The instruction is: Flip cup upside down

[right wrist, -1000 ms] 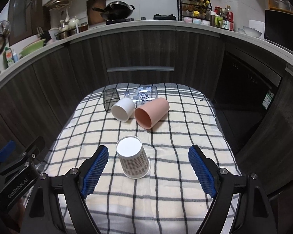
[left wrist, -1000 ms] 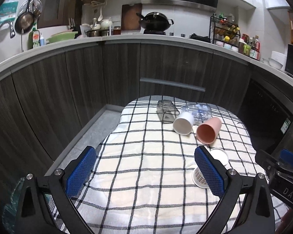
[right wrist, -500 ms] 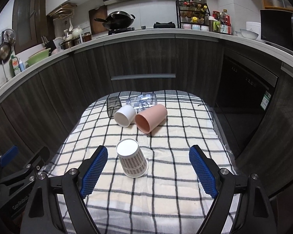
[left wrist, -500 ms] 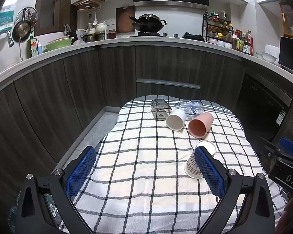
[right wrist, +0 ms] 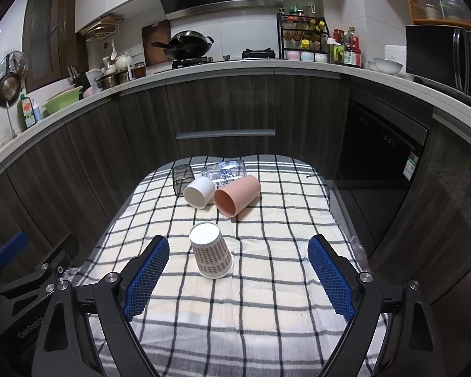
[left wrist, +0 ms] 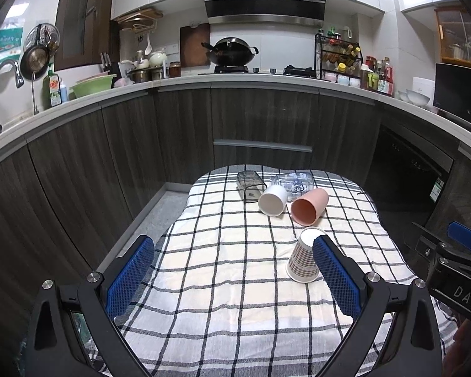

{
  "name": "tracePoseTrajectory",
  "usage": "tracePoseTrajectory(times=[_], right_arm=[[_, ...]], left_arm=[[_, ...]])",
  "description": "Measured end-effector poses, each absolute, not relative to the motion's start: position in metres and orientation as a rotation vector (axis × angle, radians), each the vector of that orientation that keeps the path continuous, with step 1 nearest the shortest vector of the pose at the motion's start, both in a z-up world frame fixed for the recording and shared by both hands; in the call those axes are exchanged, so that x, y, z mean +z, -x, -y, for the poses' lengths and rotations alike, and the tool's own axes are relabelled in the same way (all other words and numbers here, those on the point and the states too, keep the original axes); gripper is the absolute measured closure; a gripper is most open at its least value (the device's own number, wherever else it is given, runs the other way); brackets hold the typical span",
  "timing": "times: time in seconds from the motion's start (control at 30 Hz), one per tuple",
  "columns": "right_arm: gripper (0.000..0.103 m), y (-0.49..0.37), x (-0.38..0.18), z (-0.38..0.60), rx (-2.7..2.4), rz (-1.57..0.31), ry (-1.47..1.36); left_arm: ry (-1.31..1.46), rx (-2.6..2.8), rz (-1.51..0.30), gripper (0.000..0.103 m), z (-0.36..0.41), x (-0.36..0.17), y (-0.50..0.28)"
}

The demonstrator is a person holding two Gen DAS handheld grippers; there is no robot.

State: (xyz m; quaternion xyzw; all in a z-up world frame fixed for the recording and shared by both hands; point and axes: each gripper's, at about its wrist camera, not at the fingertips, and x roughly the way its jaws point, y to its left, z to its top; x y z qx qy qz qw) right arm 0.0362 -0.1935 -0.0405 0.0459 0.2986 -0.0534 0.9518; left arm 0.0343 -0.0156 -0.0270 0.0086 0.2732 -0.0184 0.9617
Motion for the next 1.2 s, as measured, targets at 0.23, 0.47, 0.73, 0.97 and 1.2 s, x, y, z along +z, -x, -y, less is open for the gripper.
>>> tracePoseTrajectory(times=[0.23, 0.47, 0.73, 0.97, 1.2], right_arm=[[0.013, -0.022, -0.028, 0.192, -0.121, -0.565, -0.083], [0.013, -0.013, -0.02, 0.19, -0.13, -0.538, -0.073], [0.013, -0.009, -0.017, 0.186, -0.126, -0.528, -0.065], [0.012, -0.009, -0.017, 0.186, -0.125, -0.531, -0.065], [0.012, -0.01, -0.016, 0.186, -0.125, -0.531, -0.065]], left_arm=[[-0.018, -0.04, -0.547, 0.0, 0.015, -0.02, -0.027], [-0.011, -0.043, -0.532, 0.0, 0.015, -0.016, -0.023], [-0.008, -0.04, -0.517, 0.0, 0.012, -0.012, -0.019], [-0.005, -0.038, -0.523, 0.0, 0.012, -0.011, -0.017], [-0.005, -0.039, -0.519, 0.0, 0.011, -0.011, -0.018]])
